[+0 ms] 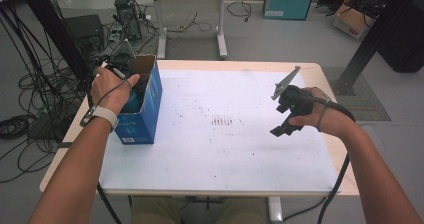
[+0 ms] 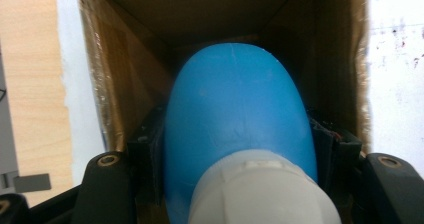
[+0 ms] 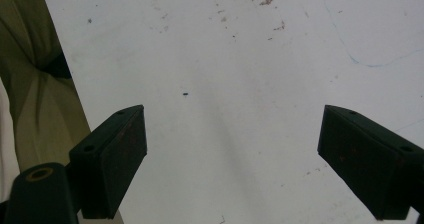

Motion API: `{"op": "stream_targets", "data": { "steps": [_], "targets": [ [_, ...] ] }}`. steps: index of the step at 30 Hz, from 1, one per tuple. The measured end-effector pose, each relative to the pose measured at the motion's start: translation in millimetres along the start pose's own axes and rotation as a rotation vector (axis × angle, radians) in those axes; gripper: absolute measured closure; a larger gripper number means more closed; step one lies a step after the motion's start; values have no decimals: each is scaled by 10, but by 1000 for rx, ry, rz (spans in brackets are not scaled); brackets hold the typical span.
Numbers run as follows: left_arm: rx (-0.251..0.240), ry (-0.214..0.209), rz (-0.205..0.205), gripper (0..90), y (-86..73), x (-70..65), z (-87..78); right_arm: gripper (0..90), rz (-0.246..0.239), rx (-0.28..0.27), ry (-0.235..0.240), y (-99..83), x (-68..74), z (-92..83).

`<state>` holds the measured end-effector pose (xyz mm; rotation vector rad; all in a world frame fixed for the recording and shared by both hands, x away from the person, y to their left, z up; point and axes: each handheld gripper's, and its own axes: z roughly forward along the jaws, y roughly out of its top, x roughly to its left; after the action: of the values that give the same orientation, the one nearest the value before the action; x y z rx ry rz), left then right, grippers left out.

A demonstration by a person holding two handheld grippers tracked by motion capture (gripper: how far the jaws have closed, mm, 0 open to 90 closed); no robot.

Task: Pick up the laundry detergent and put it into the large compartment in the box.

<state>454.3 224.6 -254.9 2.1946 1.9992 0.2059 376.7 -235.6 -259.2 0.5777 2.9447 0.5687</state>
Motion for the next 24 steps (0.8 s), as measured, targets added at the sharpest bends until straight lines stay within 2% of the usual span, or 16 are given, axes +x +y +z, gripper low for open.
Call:
{"op": "stream_targets", "data": {
  "steps": [2,24],
  "targets": [
    [-12,-2,1,375,-6,5,14,123,0,2,-2,-12,-2,-3],
    [16,-5,8,373,5,25,16,123,2,2,-2,-28,10,-5]
  ]
}}
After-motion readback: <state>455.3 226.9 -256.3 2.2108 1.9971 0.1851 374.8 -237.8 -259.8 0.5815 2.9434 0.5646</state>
